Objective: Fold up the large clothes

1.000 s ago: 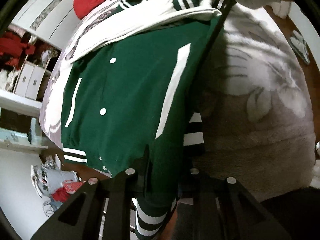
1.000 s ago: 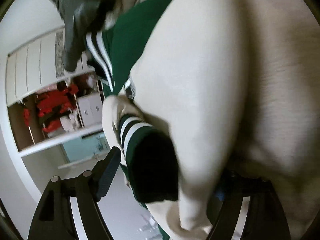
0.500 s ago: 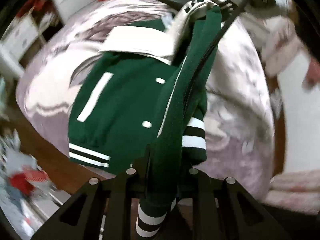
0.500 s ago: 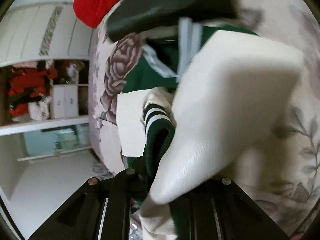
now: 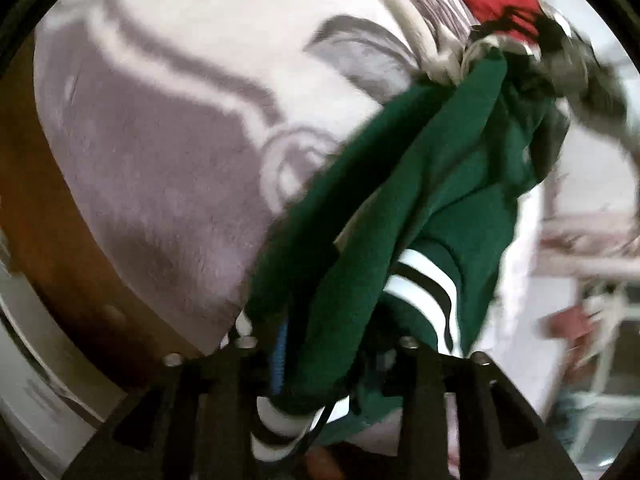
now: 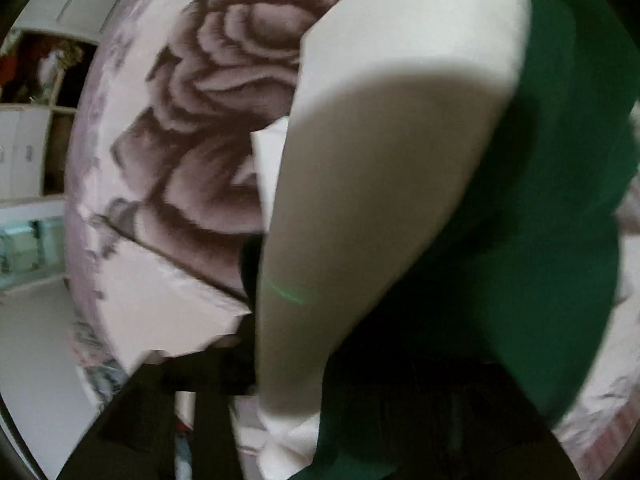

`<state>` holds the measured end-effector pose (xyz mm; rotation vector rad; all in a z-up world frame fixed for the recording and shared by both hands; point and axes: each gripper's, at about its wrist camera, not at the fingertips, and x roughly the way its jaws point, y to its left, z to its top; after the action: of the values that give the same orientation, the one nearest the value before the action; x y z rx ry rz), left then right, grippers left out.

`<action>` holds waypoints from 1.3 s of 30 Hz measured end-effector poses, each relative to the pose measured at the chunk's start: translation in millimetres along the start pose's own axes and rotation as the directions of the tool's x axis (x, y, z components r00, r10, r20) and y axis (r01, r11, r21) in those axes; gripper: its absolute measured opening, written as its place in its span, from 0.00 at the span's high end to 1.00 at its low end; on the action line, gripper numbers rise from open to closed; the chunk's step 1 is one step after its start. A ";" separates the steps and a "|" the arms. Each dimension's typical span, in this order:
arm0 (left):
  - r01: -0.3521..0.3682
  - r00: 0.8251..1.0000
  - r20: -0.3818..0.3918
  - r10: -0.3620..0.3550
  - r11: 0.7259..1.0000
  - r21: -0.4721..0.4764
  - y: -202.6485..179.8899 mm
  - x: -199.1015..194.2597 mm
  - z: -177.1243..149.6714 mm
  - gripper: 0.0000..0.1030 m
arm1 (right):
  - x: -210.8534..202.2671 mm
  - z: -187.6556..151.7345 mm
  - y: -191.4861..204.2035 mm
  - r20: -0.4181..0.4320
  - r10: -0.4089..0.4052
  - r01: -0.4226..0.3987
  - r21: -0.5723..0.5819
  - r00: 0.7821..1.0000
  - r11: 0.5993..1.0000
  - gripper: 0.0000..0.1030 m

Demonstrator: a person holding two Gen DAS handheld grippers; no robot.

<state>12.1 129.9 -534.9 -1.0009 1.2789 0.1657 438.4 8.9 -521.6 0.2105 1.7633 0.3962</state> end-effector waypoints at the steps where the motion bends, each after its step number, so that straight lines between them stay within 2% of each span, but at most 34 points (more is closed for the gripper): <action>1: 0.013 1.000 -0.005 -0.013 1.000 -0.019 6.0 -4.8 -3.8 0.61 | -6.3 -5.0 0.0 -0.023 0.076 -0.076 -0.013 0.997 0.997 0.29; 2: 0.031 0.999 -0.012 -0.032 0.998 -0.046 14.8 -10.9 -8.8 0.54 | -8.1 -8.4 -2.5 -0.038 0.132 -0.133 -0.019 0.991 0.991 0.29; 3: 0.045 0.999 -0.019 -0.046 0.996 -0.073 23.7 -16.6 -13.8 0.39 | -18.5 -18.2 -7.1 -0.062 0.222 -0.224 -0.027 0.973 0.974 0.29; 5: 0.041 0.999 -0.016 -0.043 0.995 -0.095 33.8 -29.9 -21.4 0.17 | -37.1 -39.0 -19.2 -0.093 0.324 -0.328 -0.034 0.942 0.944 0.29; 6: 0.035 0.999 -0.015 -0.036 0.995 -0.090 35.8 -35.7 -24.6 0.16 | -48.3 -53.7 -27.7 -0.104 0.338 -0.345 -0.053 0.935 0.937 0.29; 10: -0.039 0.999 -0.019 0.038 0.999 -0.027 25.5 -44.1 -17.9 0.16 | -76.0 -138.4 -78.0 -0.119 0.202 -0.218 -0.141 0.972 0.966 0.29; 12: -0.074 0.997 -0.008 0.074 0.997 -0.026 20.1 -42.4 -15.3 0.16 | -74.7 -190.0 -111.4 -0.147 0.136 -0.153 -0.112 0.980 0.982 0.29; 15: -0.117 0.993 0.016 0.118 0.991 -0.063 20.0 -43.1 -19.3 0.16 | -57.1 -272.8 -146.1 -0.216 0.069 -0.096 -0.117 0.974 0.988 0.29; 16: -0.120 0.992 0.020 0.122 0.990 -0.081 18.9 -43.6 -20.9 0.16 | -46.2 -301.0 -152.3 -0.243 0.069 -0.103 -0.128 0.968 0.986 0.29; 17: -0.116 0.993 0.022 0.119 0.988 -0.100 17.4 -43.8 -24.6 0.16 | -37.2 -319.9 -152.7 -0.259 0.053 -0.097 -0.163 0.964 0.982 0.29; 18: -0.125 0.991 0.024 0.129 0.985 -0.122 16.5 -44.7 -27.6 0.16 | -26.3 -341.6 -149.8 -0.269 -0.010 -0.054 -0.230 0.963 0.972 0.29; 20: -0.154 0.987 0.024 0.159 0.976 -0.151 13.4 -44.5 -33.1 0.16 | -14.6 -375.6 -136.0 -0.220 -0.107 0.013 -0.391 0.970 0.920 0.28; 21: -0.169 0.984 0.025 0.175 0.971 -0.167 13.3 -46.4 -36.1 0.16 | -10.0 -392.3 -125.0 -0.147 -0.185 0.090 -0.496 0.972 0.864 0.28; 22: -0.180 0.982 0.027 0.188 0.967 -0.177 14.2 -48.5 -39.6 0.16 | -4.8 -406.0 -115.9 -0.056 -0.268 0.186 -0.583 0.962 0.791 0.28; 23: -0.185 0.981 0.028 0.193 0.966 -0.181 14.6 -49.7 -41.7 0.16 | 0.6 -417.2 -111.4 0.042 -0.343 0.288 -0.645 0.938 0.708 0.28; 24: -0.196 0.979 0.026 0.204 0.964 -0.182 15.9 -51.6 -43.6 0.16 | 5.2 -423.2 -106.1 0.126 -0.387 0.366 -0.671 0.913 0.645 0.34; 25: -0.211 0.975 0.026 0.219 0.960 -0.183 17.1 -53.5 -45.6 0.16 | 7.1 -427.3 -105.9 0.191 -0.399 0.416 -0.674 0.897 0.611 0.63; 26: -0.223 0.972 0.028 0.232 0.957 -0.186 16.6 -53.5 -45.9 0.16 | 3.7 -429.1 -115.8 0.202 -0.390 0.420 -0.651 0.899 0.632 0.85; 27: -0.223 0.972 0.033 0.233 0.956 -0.191 17.8 -56.0 -48.0 0.16 | -1.7 -428.8 -124.7 0.188 -0.384 0.412 -0.625 0.904 0.663 0.90; 28: -0.219 0.973 0.034 0.230 0.956 -0.197 18.0 -57.0 -49.6 0.16 | -12.7 -429.7 -138.1 0.176 -0.366 0.395 -0.593 0.914 0.701 0.91; 30: -0.207 0.976 0.031 0.218 0.957 -0.205 16.9 -55.3 -53.9 0.16 | -31.9 -439.8 -169.7 0.179 -0.364 0.399 -0.561 0.914 0.725 0.92; 33: -0.187 0.981 0.011 0.193 0.962 -0.200 10.5 -41.8 -60.6 0.16 | -31.9 -452.9 -228.6 0.078 -0.415 0.388 -0.538 0.907 0.748 0.93; 35: -0.169 0.985 -0.013 0.170 0.965 -0.198 7.3 -23.5 -63.2 0.16 | -25.2 -448.1 -257.3 -0.004 -0.409 0.352 -0.503 0.912 0.790 0.94; 36: -0.154 0.988 -0.025 0.152 0.967 -0.204 8.4 -15.7 -63.4 0.16 | -23.3 -440.9 -263.1 -0.044 -0.379 0.312 -0.487 0.924 0.816 0.94; 38: -0.115 0.993 -0.042 0.108 0.961 -0.250 13.3 -1.5 -61.6 0.16 | -28.8 -425.5 -282.3 -0.160 -0.280 0.196 -0.405 0.947 0.893 0.93; 39: -0.066 0.998 -0.031 0.059 0.954 -0.293 16.4 4.4 -59.2 0.16 | -31.9 -414.1 -289.9 -0.199 -0.228 0.147 -0.357 0.953 0.923 0.90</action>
<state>-38.8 96.5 -544.3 -1.2179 1.3314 0.4044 64.5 -332.7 -523.9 -0.2628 1.8955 0.5951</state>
